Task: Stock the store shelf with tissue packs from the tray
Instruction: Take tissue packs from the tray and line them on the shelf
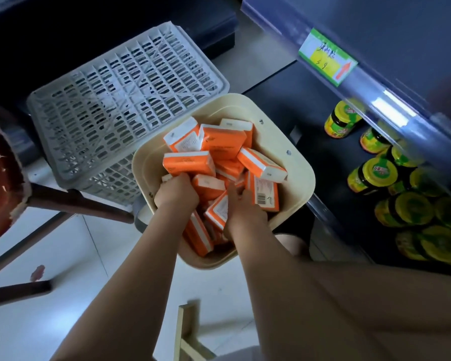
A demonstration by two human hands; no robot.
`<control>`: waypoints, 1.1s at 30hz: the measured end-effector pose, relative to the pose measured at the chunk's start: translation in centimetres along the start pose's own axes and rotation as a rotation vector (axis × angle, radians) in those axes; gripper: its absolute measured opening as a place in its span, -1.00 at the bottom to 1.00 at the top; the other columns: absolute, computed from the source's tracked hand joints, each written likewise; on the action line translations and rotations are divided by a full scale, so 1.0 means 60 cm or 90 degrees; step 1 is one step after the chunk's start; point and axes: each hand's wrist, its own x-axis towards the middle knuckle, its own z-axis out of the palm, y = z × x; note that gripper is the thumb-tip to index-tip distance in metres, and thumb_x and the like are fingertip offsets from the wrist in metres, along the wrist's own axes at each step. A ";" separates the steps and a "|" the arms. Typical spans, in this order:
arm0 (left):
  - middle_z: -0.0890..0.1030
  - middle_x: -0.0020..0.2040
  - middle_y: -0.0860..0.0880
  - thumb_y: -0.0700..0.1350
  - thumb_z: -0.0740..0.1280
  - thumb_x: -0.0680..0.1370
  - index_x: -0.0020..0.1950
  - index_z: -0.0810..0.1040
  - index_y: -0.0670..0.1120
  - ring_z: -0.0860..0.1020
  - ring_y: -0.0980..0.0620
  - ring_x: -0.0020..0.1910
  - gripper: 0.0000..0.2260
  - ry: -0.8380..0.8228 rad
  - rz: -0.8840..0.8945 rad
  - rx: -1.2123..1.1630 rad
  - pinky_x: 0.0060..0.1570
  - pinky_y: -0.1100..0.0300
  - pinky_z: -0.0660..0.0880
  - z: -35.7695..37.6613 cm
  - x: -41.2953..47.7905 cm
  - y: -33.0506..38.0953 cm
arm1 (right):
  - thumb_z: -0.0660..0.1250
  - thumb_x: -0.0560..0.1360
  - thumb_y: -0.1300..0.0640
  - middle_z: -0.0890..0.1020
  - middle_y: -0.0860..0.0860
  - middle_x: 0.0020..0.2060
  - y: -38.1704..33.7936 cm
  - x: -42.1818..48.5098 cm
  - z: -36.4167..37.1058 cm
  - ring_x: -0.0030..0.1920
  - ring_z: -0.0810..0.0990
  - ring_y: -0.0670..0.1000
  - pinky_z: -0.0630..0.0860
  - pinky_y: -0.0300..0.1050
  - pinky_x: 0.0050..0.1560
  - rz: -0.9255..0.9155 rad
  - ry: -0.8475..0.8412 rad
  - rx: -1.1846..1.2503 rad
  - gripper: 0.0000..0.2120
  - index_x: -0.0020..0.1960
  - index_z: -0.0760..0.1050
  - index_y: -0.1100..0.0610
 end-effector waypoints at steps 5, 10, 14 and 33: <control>0.60 0.05 -0.10 -0.11 0.37 0.44 0.22 0.51 -0.10 0.60 -0.20 0.05 -0.64 -0.016 0.038 -0.105 0.06 -0.06 0.56 -0.021 0.005 -0.024 | 0.58 0.32 -0.05 0.29 0.11 0.49 0.011 0.012 -0.016 0.40 0.47 0.30 0.53 0.28 0.29 0.000 -0.040 0.166 0.21 0.63 -0.24 -0.20; 0.58 -0.21 -0.06 -0.14 0.49 0.40 -0.08 0.57 -0.12 0.57 -0.09 -0.17 -0.83 -0.017 0.035 -0.279 -0.15 0.09 0.47 -0.056 -0.007 -0.021 | 0.47 0.28 -0.18 0.62 0.03 0.16 0.025 -0.003 -0.064 0.07 0.69 0.13 0.67 0.14 0.12 0.072 -0.156 0.619 -0.30 0.39 0.41 -0.12; 0.59 -0.23 -0.06 -0.21 0.47 0.43 -0.08 0.64 -0.13 0.55 -0.03 -0.26 -0.90 0.017 0.046 -0.383 -0.22 0.13 0.50 -0.077 -0.023 -0.014 | 0.53 0.12 -0.21 0.72 0.16 0.08 0.041 -0.015 -0.074 -0.01 0.74 0.25 0.67 0.25 0.08 0.106 -0.207 0.820 -0.25 0.28 0.53 -0.04; 0.70 -0.16 0.00 -0.13 0.32 0.64 0.10 0.69 -0.03 0.69 0.02 -0.13 -0.85 0.008 0.269 -0.804 -0.16 0.09 0.63 -0.203 -0.196 0.062 | 0.39 0.52 0.20 0.74 0.00 -0.03 0.087 -0.177 -0.293 -0.08 0.71 0.01 0.58 -0.10 -0.13 -0.217 0.115 1.260 -0.71 0.23 0.59 0.04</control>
